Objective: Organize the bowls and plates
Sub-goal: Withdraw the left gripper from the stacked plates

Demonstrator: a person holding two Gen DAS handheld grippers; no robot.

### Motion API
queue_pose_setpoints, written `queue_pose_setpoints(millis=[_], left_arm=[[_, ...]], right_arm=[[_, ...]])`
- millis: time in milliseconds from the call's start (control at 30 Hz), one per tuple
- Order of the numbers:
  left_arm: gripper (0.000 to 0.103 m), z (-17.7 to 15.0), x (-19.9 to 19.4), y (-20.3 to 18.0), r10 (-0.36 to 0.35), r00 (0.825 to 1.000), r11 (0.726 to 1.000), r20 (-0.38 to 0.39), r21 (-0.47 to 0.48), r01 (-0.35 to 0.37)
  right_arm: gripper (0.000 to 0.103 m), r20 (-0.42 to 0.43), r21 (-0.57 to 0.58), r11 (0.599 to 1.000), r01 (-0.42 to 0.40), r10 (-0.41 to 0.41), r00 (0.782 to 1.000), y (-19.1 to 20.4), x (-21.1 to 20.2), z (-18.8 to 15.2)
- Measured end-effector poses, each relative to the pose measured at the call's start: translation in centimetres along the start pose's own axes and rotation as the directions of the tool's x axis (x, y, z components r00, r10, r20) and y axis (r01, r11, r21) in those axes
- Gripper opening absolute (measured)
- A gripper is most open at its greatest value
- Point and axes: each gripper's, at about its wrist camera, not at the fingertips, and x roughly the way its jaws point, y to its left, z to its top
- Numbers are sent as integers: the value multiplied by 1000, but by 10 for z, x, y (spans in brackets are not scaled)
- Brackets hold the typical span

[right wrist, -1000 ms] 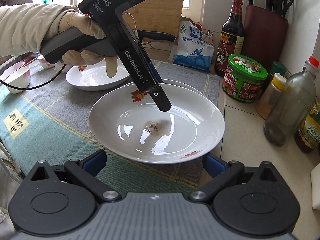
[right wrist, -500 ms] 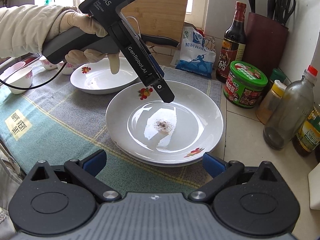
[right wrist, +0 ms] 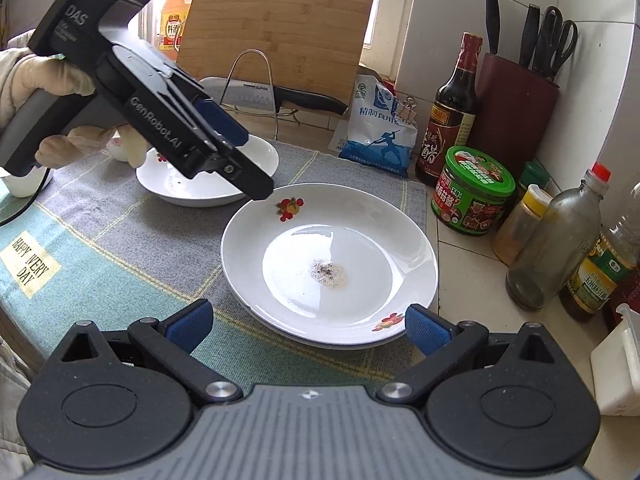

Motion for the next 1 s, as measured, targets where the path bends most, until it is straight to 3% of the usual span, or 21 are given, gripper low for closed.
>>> queue_pose_setpoints(millis=[200, 333, 467, 600, 1000], left_arm=[[87, -45, -23, 7, 166, 986, 974, -20, -153, -167], [87, -75, -30, 21, 223, 971, 935, -91, -261, -239], [87, -100, -34, 33, 267, 953, 907, -144, -297, -299], [87, -113, -33, 44, 279, 947, 903, -158, -293, -315], [88, -120, 0, 70, 242, 963, 932, -116, -249, -264]], right_arm=[[103, 18, 4, 1000, -14, 14, 1000, 3, -2, 1], [103, 42, 12, 998, -56, 55, 998, 5, 0, 6], [103, 44, 6, 997, -79, 78, 996, 10, 6, 12], [103, 39, 16, 995, -94, 93, 995, 20, 13, 18], [103, -31, 7, 1000, -15, 15, 999, 52, 23, 46]])
